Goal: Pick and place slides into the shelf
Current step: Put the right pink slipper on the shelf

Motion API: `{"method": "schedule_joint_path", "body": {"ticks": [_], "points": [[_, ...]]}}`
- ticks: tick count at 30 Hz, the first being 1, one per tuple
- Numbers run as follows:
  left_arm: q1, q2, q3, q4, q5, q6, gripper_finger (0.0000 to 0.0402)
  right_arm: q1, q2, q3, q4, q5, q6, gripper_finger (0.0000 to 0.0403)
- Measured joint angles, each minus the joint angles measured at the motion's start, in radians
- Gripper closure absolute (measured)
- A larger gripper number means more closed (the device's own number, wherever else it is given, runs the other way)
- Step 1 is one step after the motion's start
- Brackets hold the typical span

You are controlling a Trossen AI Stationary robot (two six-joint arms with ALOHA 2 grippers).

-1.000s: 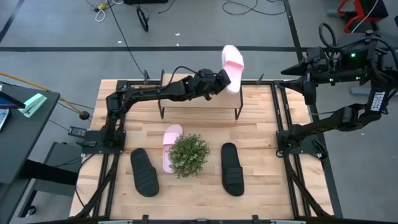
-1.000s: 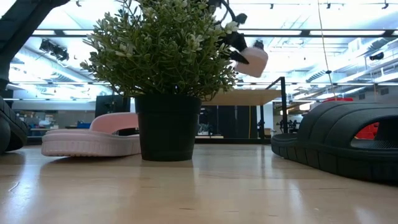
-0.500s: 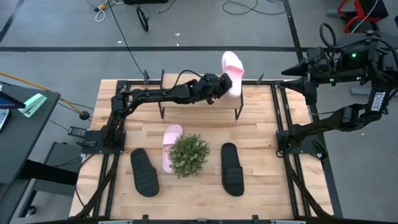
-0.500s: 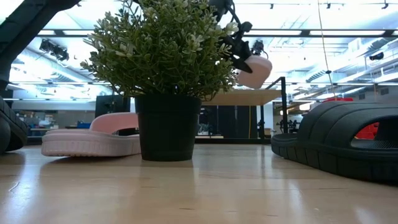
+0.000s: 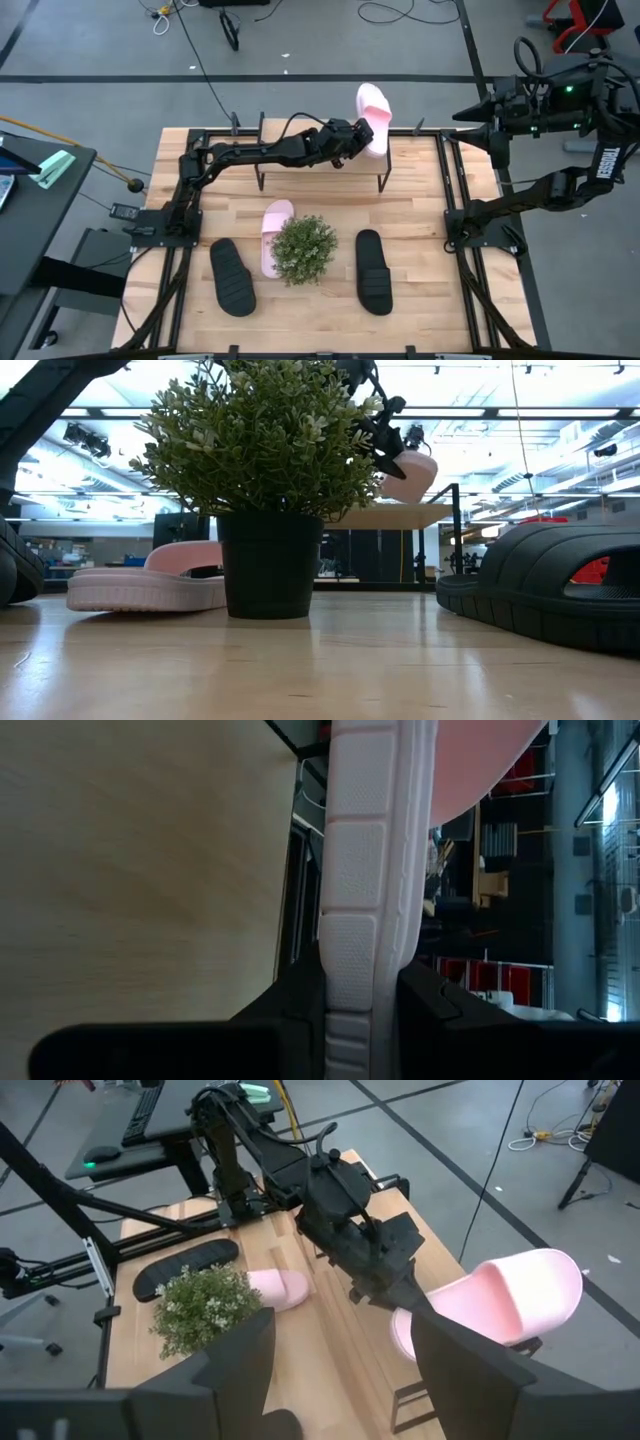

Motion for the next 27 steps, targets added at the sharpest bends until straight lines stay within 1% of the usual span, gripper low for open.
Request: {"method": "schedule_joint_path", "body": {"ticks": [2, 5, 17, 23, 27], "points": [[-0.001, 0.005, 0.000, -0.007, 0.015, 0.000, 0.0326, 0.000, 0.000, 0.000, 0.000, 0.000, 0.000, 0.0163], [-0.007, 0.019, 0.000, -0.003, 0.014, -0.020, 0.0326, 0.000, 0.000, 0.000, 0.000, 0.000, -0.001, 0.0163], [-0.021, 0.021, 0.000, -0.018, 0.014, -0.018, 0.0326, 0.000, 0.000, 0.000, 0.000, 0.000, -0.001, 0.0163], [-0.044, 0.020, 0.000, -0.024, -0.045, -0.053, 0.0326, 0.000, 0.000, 0.000, 0.000, 0.000, -0.001, 0.0163], [-0.054, 0.020, 0.000, -0.027, -0.056, -0.070, 0.0326, 0.000, 0.000, 0.000, 0.000, 0.000, -0.001, 0.0163]]}}
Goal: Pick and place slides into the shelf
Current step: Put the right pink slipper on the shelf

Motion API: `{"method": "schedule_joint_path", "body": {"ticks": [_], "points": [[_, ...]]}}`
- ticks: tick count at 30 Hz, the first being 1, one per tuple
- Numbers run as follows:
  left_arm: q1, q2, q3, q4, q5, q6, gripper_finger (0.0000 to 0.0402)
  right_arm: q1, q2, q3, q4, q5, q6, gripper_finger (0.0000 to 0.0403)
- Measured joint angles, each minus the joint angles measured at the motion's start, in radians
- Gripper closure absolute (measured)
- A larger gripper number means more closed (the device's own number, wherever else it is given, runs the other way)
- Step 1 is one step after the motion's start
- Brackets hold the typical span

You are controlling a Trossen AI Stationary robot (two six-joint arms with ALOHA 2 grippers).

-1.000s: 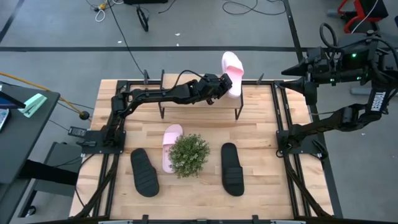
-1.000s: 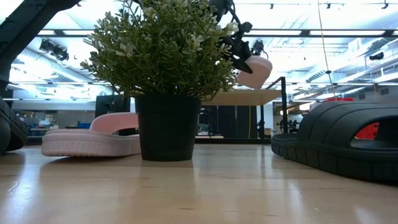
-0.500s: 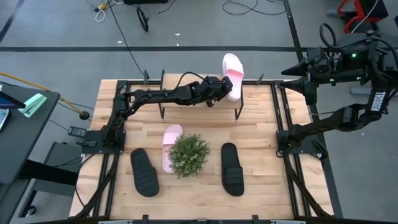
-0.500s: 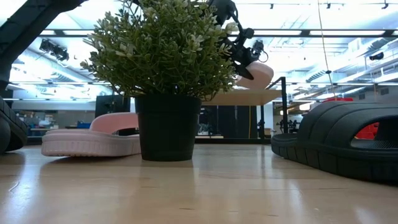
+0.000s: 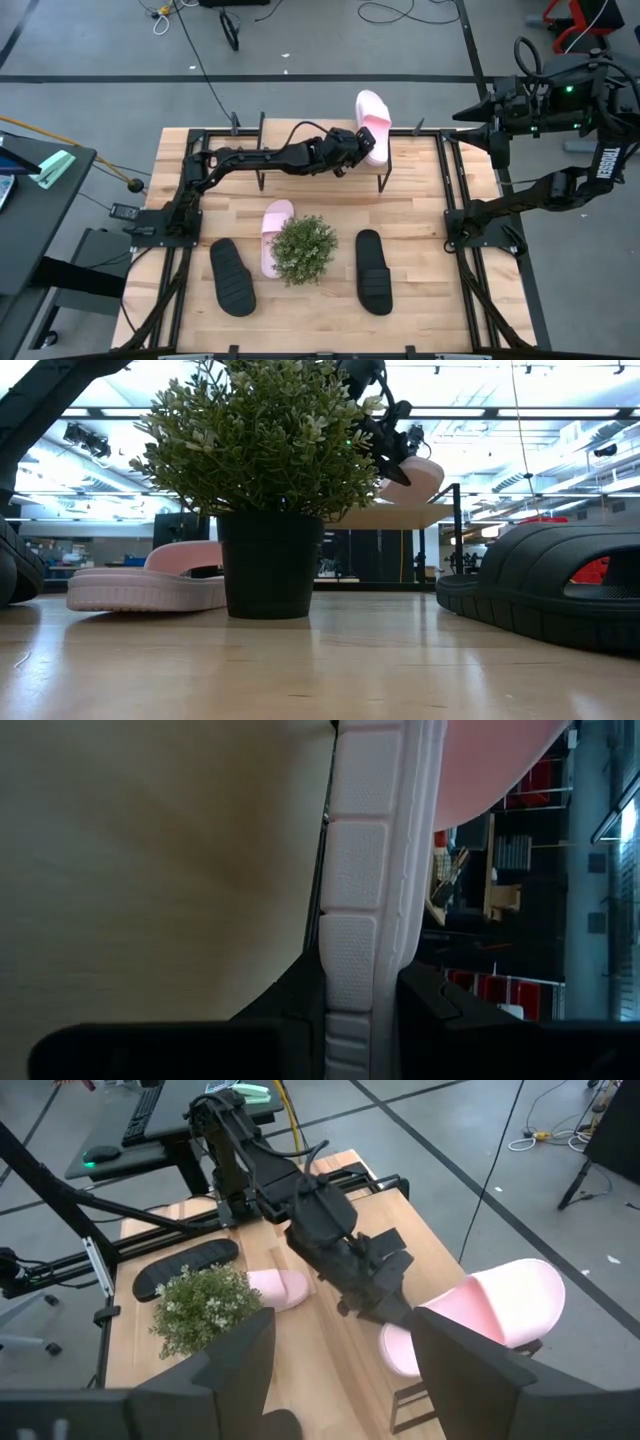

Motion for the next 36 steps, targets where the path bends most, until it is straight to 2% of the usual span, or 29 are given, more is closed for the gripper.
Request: {"method": "schedule_joint_path", "body": {"ticks": [9, 18, 24, 36], "points": [[0.002, 0.000, 0.000, 0.000, -0.006, 0.007, 0.0325, 0.000, 0.000, 0.000, 0.000, 0.000, 0.000, 0.0163], [0.003, 0.000, -0.001, -0.002, 0.001, 0.011, 0.0264, 0.000, 0.000, 0.000, 0.000, 0.000, 0.000, 0.0163], [0.003, -0.001, -0.001, 0.001, 0.003, 0.011, 0.0238, 0.000, 0.000, 0.000, 0.000, 0.000, 0.000, 0.0163], [0.025, -0.001, -0.001, 0.000, 0.134, 0.113, 0.0229, 0.000, 0.000, 0.000, 0.000, 0.000, 0.000, 0.0163]]}}
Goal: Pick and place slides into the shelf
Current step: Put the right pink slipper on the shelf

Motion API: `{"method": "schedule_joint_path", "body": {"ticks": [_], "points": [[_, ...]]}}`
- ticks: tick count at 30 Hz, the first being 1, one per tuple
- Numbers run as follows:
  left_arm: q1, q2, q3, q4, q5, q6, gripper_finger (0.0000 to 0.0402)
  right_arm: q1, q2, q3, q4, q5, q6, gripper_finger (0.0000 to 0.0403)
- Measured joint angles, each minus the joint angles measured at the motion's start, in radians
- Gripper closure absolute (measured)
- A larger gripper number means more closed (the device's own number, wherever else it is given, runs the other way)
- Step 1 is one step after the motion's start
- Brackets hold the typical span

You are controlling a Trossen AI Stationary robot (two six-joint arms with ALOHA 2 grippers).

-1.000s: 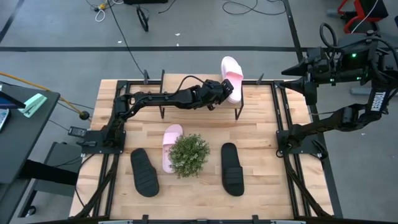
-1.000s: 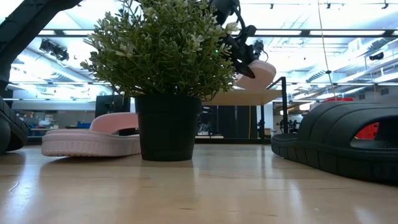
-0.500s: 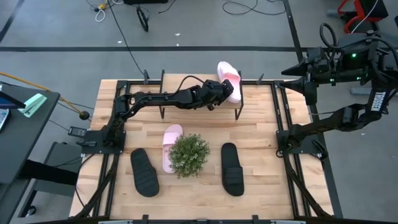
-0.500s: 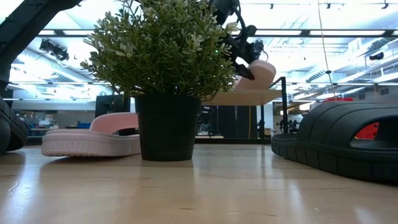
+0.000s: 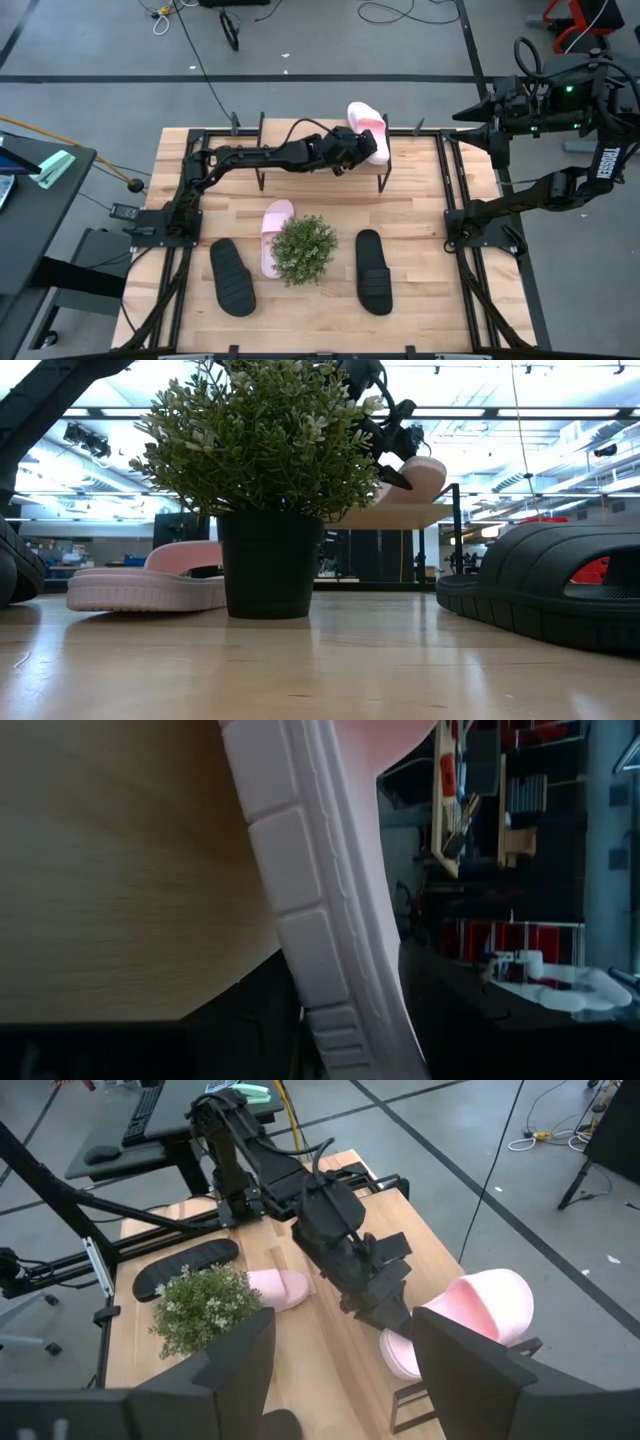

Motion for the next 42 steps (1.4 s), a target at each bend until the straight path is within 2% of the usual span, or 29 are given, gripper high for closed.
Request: {"method": "schedule_joint_path", "body": {"ticks": [11, 19, 31, 42], "points": [[0.025, 0.000, 0.000, -0.001, 0.086, 0.045, 0.0224, 0.000, 0.000, 0.000, 0.000, 0.000, 0.000, 0.0163], [0.025, -0.001, 0.000, -0.004, 0.125, 0.059, 0.0200, 0.000, 0.000, 0.000, 0.000, 0.000, 0.000, 0.0163], [0.049, -0.001, 0.000, 0.002, 0.377, 0.055, 0.0156, 0.000, 0.000, 0.000, 0.000, 0.000, 0.000, 0.0163], [0.053, -0.002, 0.001, 0.023, 0.577, 0.050, 0.0156, 0.000, 0.000, 0.000, 0.000, -0.001, 0.003, 0.0163]]}}
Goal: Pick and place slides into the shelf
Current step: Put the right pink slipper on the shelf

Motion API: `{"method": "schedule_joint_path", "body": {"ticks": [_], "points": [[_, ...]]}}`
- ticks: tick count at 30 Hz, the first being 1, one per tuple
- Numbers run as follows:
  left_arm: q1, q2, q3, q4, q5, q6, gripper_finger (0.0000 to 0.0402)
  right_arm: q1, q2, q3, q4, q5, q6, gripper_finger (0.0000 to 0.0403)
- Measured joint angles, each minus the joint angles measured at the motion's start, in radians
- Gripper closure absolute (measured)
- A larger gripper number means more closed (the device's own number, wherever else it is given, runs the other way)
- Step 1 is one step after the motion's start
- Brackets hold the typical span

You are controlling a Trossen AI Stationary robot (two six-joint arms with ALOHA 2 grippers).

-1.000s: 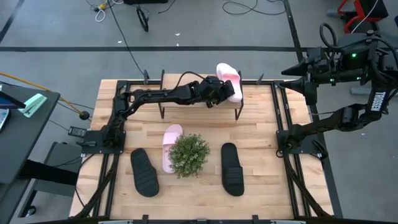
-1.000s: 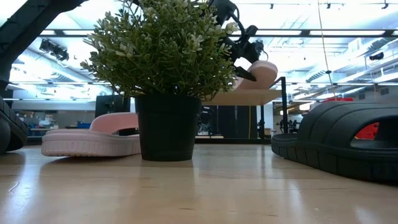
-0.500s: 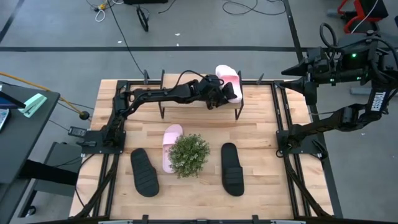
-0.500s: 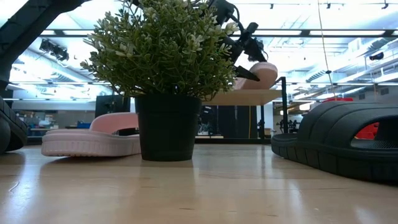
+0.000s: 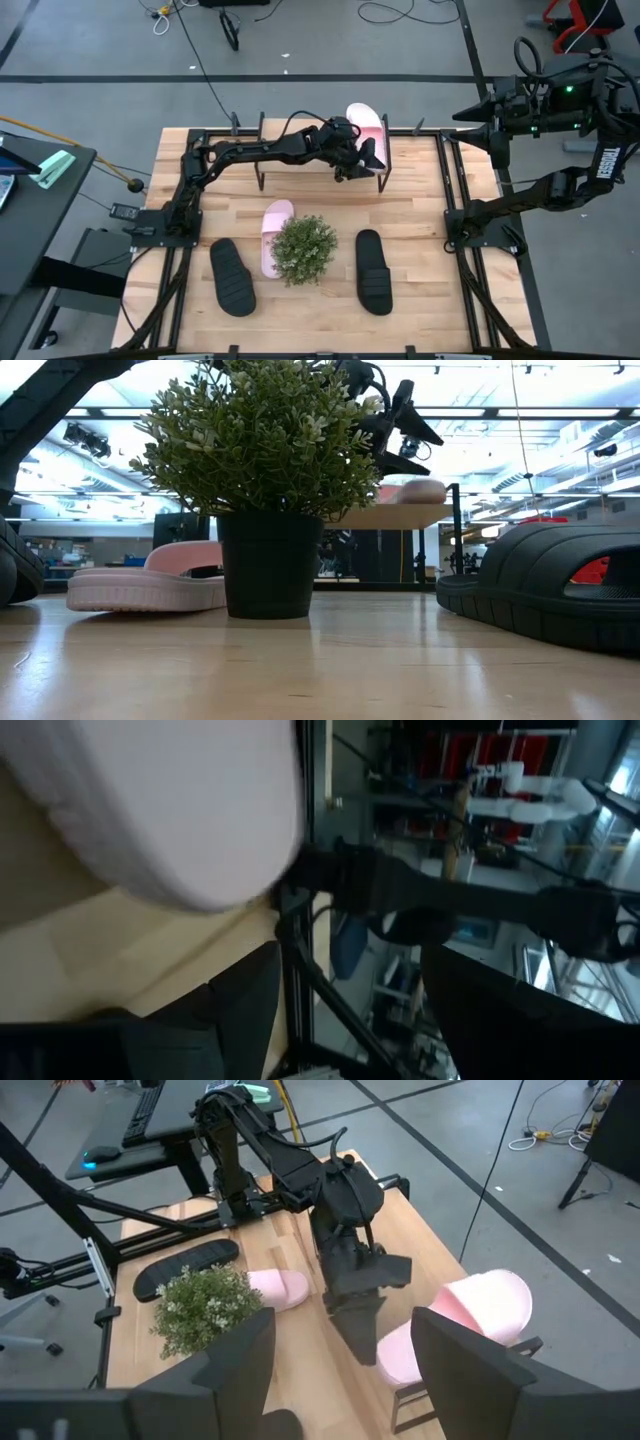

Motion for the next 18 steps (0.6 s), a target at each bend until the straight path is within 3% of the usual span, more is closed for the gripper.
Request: {"method": "schedule_joint_path", "body": {"ticks": [6, 12, 18], "points": [[0.011, -0.028, 0.000, 0.009, -0.028, 0.047, 0.0152, 0.000, 0.000, 0.000, 0.000, 0.000, 0.000, 0.0163], [0.074, -0.103, 0.002, 0.008, -0.133, 0.117, 0.0169, 0.000, 0.000, 0.000, 0.000, 0.000, 0.000, 0.0163], [0.155, -0.143, 0.001, -0.148, -0.198, 0.213, 0.0194, 0.000, 0.000, 0.000, 0.000, 0.000, 0.000, 0.0163]]}}
